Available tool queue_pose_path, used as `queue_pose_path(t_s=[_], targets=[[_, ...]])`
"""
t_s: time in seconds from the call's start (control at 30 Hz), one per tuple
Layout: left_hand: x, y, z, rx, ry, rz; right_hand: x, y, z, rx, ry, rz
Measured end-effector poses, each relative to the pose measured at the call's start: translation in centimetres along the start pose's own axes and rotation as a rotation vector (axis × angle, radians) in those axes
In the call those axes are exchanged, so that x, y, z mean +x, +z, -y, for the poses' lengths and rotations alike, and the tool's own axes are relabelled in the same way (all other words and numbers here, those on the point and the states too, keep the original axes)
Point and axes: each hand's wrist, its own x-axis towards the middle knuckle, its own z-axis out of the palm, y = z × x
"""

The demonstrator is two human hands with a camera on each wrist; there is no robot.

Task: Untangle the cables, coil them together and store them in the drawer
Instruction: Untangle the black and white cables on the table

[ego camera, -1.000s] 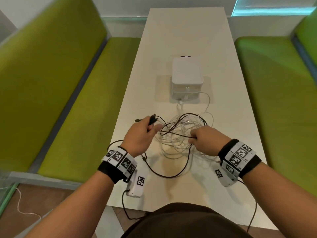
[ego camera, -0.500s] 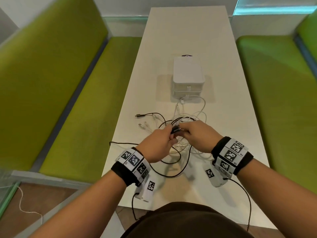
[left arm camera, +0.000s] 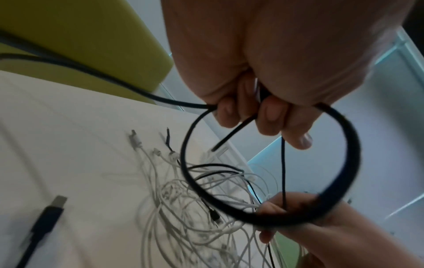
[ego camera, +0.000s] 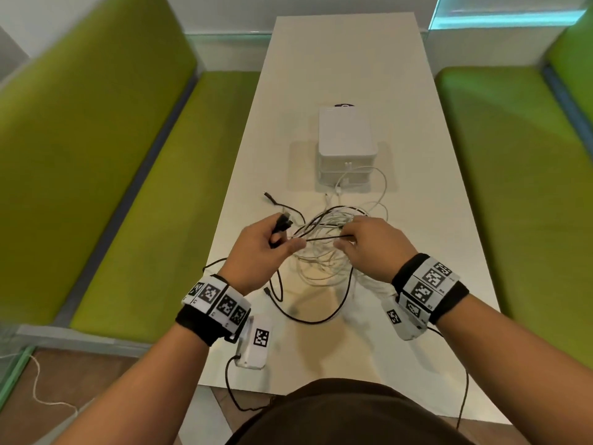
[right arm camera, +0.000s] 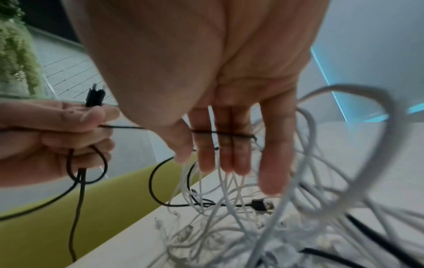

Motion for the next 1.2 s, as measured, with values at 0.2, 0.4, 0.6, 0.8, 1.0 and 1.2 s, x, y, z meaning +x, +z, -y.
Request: queue_pose_path(t_s=[0.2,0.4,0.6,0.8,1.0,1.2], targets=[[-0.4,-1.8,-0.3,-0.232,0.011,-0.098,0.0,-0.7,0.2,0.035,-0.126,0.008],[-0.7,-3.3,1.2,-0.106,-0.028,-0.027,0.1,-1.2,-0.8,0.177,-0.076,-0.205],[0.0,-2.4,1.6,0.774,-0.23,0.084,0.2,-1.3,-0.1,0.143,-0.04,0.048],[-0.1,1.7,-1.7,0.564,0.106,0.189,0.2,-1.1,2.3,0.002,-0.145,-0.058],[0.8,1.4,-2.6,0.302,0.088,0.094,-0.3,-0.4,0.2,0.026,-0.053,-0.065],[0.8,-2.4,-2.9,0.236,0.119,-0.049,0.2,-1.4,-2.4,0.18,-0.004,-0.1]])
